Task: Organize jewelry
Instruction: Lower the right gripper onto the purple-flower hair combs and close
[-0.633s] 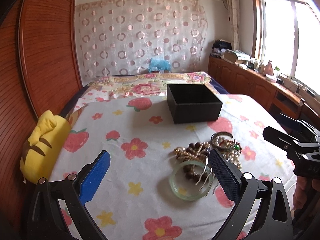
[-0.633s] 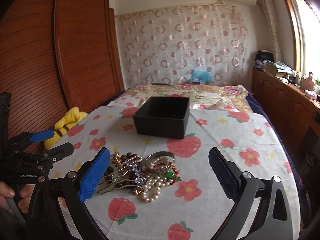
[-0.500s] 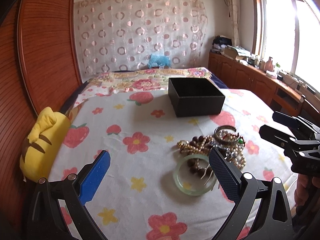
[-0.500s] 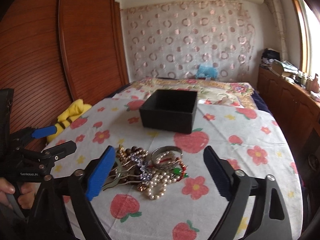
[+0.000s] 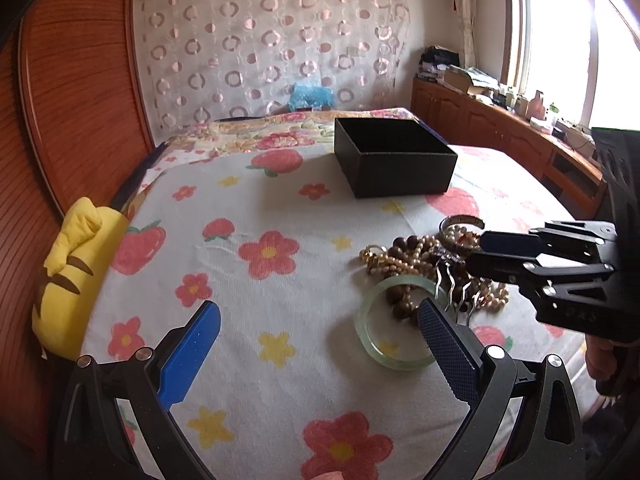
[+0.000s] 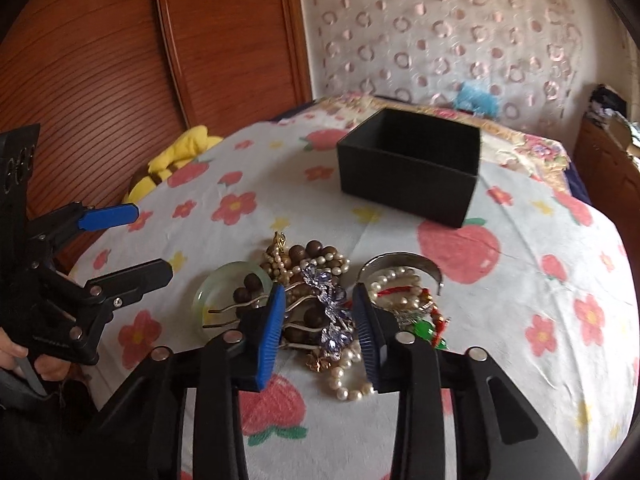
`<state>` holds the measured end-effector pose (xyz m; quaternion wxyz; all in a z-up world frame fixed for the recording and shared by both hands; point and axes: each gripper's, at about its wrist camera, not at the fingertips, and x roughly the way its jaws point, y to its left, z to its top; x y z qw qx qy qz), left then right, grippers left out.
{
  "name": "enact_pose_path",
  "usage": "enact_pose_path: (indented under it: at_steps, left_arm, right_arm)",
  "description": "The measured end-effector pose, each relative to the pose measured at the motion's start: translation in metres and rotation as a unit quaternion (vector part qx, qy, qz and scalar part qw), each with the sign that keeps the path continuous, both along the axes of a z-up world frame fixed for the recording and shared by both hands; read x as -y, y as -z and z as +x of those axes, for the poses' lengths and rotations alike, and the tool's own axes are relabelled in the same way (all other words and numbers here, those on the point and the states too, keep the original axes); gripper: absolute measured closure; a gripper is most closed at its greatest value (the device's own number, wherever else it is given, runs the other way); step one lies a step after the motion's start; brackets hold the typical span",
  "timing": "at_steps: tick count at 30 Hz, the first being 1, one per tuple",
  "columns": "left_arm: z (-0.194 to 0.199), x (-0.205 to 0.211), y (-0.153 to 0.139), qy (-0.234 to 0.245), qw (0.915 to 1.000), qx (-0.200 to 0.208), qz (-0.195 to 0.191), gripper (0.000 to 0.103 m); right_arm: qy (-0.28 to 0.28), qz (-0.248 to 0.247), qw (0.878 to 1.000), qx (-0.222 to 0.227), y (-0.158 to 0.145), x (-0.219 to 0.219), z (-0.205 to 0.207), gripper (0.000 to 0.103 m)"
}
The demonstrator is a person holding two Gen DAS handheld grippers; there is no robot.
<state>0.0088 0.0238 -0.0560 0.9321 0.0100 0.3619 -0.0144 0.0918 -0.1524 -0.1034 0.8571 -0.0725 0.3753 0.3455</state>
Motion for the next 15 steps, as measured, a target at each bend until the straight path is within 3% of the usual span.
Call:
enact_pose_path:
  at_steps: [7, 15]
  left_arm:
    - [0.001, -0.001, 0.006, 0.002, 0.9999, -0.010, 0.002, 0.008]
    - [0.002, -0.001, 0.008, 0.001, 0.9999, -0.012, 0.000, 0.008]
  right_arm:
    - [-0.003, -0.025, 0.999, -0.020, 0.011, -0.007, 0.015, 0.075]
    - [-0.016, -0.006, 0.998, -0.061, 0.016, -0.005, 0.029, 0.074]
